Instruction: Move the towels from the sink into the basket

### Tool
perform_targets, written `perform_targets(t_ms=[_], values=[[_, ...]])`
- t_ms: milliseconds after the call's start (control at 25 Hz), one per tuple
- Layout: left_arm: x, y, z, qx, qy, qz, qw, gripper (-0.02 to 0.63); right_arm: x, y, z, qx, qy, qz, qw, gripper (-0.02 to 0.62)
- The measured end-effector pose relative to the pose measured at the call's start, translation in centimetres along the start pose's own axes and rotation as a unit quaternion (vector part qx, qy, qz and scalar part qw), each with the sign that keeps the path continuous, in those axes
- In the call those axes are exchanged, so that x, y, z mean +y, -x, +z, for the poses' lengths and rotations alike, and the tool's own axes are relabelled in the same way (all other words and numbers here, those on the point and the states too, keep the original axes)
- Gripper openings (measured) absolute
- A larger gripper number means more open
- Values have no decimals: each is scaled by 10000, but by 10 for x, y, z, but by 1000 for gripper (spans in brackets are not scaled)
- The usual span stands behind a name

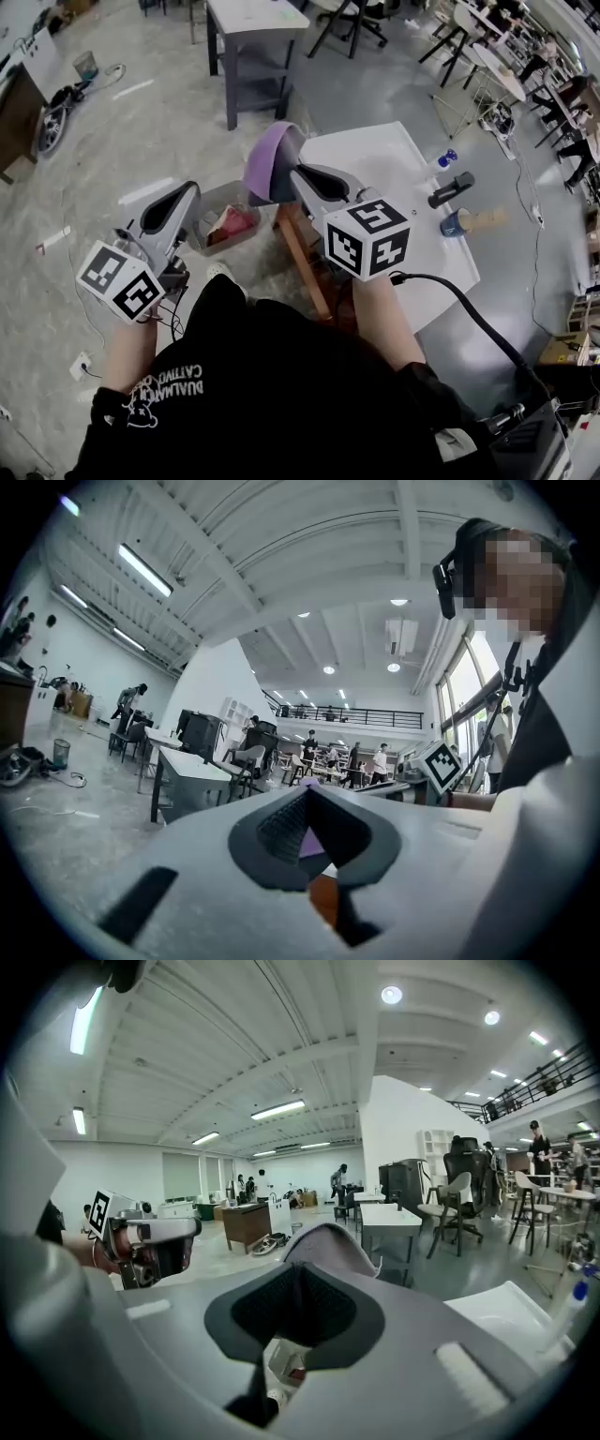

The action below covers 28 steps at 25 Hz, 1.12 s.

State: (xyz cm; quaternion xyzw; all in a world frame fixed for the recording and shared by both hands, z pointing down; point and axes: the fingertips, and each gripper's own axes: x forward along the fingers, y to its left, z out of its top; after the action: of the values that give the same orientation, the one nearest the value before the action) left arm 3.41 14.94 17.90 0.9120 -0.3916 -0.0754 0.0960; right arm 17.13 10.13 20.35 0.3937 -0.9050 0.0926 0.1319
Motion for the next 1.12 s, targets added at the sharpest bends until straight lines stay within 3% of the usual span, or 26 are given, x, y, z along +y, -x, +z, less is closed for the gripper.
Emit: perform_targets(t_ms=[360, 560, 840, 1120], values=[[63, 14, -11, -11, 372, 277, 9989, 3, 13, -74, -11, 495, 96, 241, 9984, 39], [113, -13, -15, 187, 528, 140, 9983, 3, -1, -124, -12, 780, 2, 232, 9967, 40], [213, -46, 8, 338, 554, -88, 9979, 3, -22, -219, 9, 944, -194, 59, 9953, 40], [278, -64, 26, 531, 545, -241, 9968, 3, -35, -280, 25, 976, -450, -125, 9941, 40]])
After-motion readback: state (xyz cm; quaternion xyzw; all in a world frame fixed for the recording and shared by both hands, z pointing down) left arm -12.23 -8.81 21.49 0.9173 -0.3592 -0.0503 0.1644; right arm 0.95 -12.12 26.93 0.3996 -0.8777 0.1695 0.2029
